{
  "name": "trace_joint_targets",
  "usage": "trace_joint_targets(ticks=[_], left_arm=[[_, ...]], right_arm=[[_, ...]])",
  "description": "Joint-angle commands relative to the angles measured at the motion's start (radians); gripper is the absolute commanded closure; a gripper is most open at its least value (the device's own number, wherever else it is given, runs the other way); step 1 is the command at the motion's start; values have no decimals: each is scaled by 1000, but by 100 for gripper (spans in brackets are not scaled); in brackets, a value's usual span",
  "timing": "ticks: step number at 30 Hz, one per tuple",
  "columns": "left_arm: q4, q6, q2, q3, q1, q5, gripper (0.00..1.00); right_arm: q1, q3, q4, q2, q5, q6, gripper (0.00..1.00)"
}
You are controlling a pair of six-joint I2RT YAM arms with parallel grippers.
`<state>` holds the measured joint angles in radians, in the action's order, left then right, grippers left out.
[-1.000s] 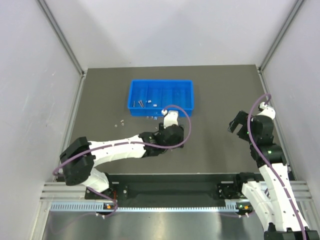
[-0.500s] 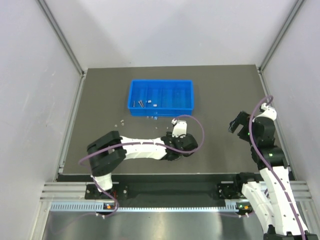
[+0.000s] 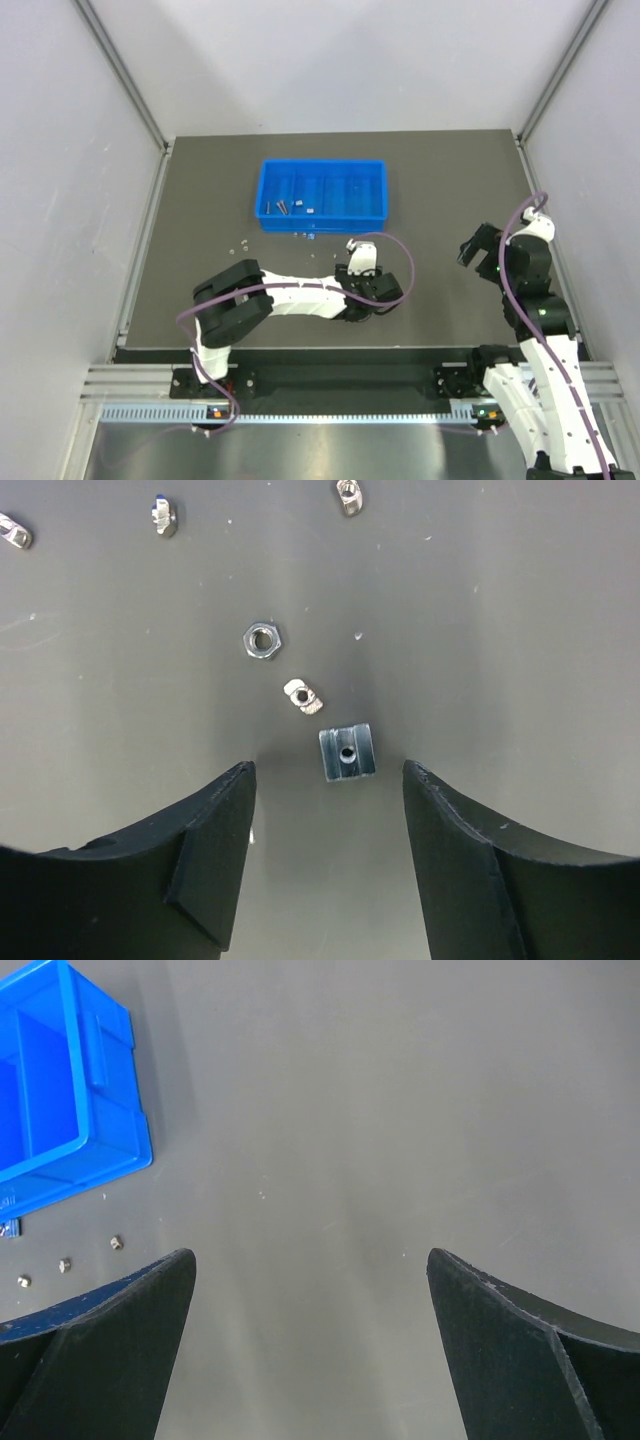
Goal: Sort the screws and nuts into containers
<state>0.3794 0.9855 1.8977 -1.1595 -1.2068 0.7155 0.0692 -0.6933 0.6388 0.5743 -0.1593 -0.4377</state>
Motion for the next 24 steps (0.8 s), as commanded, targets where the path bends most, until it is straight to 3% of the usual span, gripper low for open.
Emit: trace_joint_targets(ticks=[1,4,11,13,15,24], left_arm=[[27,24,24,-51,-2,56,35],[12,16,38,-52,-4,58,37],[26,44,61,-51,-3,50,57],[30,54,64,-45,-2,42,65],[20,53,64,-36,-3,27,85],[13,9,28,-32,-2,13,85]], right_arm=[[6,-22,-13,-19,-13,10,0],[4,-15,-14,-27,-5,8,0],[6,-14,-13,-28,-8,7,0],[4,-14,-13,-25,-8,2,0],[6,-14,-11,-25,-9,2,0],[4,-8,-21,-11,-9,2,0]])
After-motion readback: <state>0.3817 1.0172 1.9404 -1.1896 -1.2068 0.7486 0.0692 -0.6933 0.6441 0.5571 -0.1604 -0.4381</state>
